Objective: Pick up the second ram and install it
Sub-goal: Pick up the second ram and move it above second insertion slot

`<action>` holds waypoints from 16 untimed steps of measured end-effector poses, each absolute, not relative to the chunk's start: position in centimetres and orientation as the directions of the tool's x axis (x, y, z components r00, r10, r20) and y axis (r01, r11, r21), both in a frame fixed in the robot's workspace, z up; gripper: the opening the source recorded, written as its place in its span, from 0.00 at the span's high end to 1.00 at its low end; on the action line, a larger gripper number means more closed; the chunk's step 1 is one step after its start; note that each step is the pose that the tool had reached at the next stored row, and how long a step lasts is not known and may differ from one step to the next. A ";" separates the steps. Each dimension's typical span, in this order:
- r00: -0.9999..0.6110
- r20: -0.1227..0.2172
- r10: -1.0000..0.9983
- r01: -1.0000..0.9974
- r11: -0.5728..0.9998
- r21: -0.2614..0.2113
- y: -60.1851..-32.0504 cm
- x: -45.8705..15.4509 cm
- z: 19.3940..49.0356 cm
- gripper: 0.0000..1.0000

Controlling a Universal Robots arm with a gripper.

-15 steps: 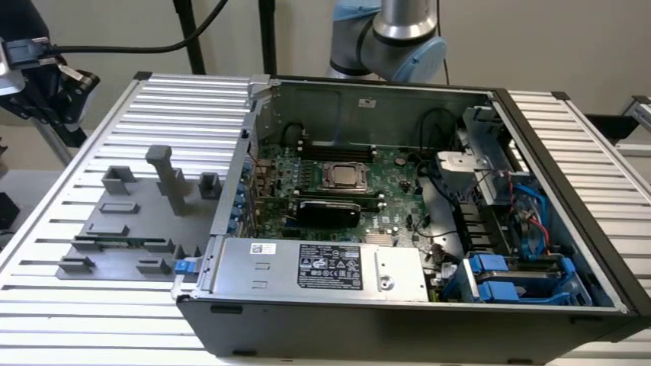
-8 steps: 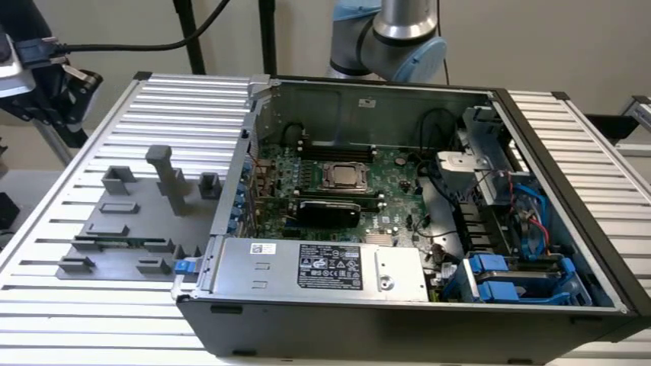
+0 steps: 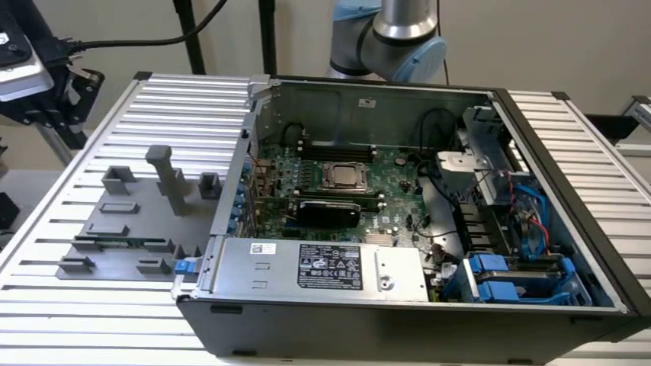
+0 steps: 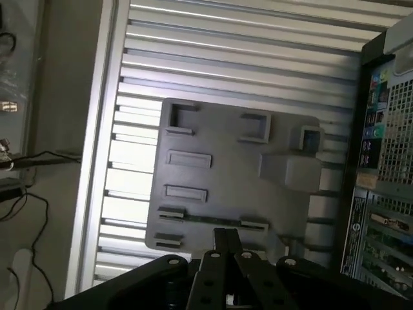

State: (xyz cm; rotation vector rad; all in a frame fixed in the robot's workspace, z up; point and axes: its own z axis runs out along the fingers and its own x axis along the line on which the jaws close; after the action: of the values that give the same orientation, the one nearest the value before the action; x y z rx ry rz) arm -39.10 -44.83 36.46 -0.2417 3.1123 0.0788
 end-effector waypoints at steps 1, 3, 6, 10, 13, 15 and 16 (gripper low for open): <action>-0.985 -0.023 -0.171 -0.172 0.984 0.049 -44.8 -39.1 36.4 1.00; -0.978 -0.023 -0.208 -0.209 0.977 0.049 -44.8 -39.1 36.3 1.00; -0.965 -0.023 -0.261 -0.262 0.964 0.049 -44.8 -39.1 36.2 1.00; -0.944 -0.023 -0.330 -0.330 0.943 0.049 -44.8 -39.1 36.0 1.00; -0.925 -0.023 -0.380 -0.381 0.923 0.049 -44.8 -39.1 35.8 1.00; -0.910 -0.023 -0.414 -0.414 0.909 0.049 -44.8 -39.1 35.7 1.00; -0.902 -0.023 -0.430 -0.431 0.901 0.049 -44.8 -39.1 35.7 1.00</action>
State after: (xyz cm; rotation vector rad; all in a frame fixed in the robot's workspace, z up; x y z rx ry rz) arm -39.11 -44.84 35.71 -0.6912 3.0518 0.0823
